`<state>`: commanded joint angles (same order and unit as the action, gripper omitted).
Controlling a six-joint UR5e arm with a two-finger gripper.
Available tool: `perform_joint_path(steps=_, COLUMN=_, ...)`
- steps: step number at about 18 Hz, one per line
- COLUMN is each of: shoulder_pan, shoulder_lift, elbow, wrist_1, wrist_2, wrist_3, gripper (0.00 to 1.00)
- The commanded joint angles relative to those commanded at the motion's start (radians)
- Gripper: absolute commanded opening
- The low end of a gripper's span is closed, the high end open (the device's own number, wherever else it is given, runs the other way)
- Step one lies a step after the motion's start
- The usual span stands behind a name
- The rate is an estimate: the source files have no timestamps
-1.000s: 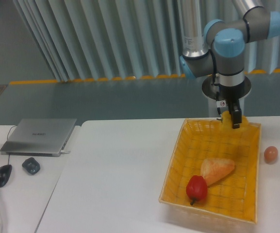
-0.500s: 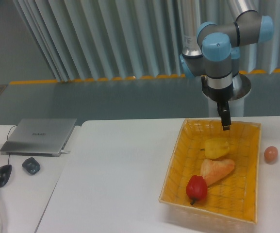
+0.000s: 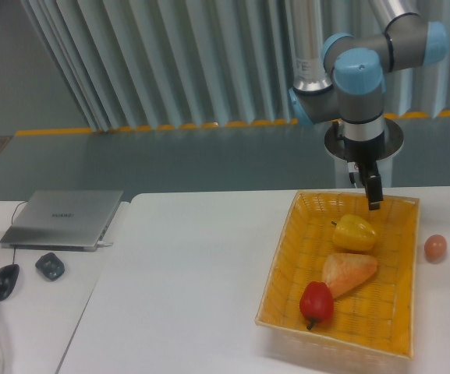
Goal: Place the yellow pepper in a basket
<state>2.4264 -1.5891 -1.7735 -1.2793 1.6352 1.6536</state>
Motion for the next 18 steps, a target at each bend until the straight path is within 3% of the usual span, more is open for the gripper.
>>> perform_joint_path(steps=8, shoulder_pan=0.071, shoulder_lift=-0.130, elbow=0.164, wrist_1=-0.012, wrist_2=-0.002, wrist_3=0.103, gripper=1.00)
perform_joint_path(steps=10, shoulder_pan=0.088, shoulder_lift=-0.190, elbow=0.227, wrist_1=-0.015, wrist_2=-0.005, wrist_3=0.147, gripper=1.00)
perform_joint_path(steps=18, shoulder_pan=0.140, shoulder_lift=-0.282, elbow=0.293, wrist_1=-0.020, wrist_2=-0.086, wrist_3=0.195, gripper=1.00)
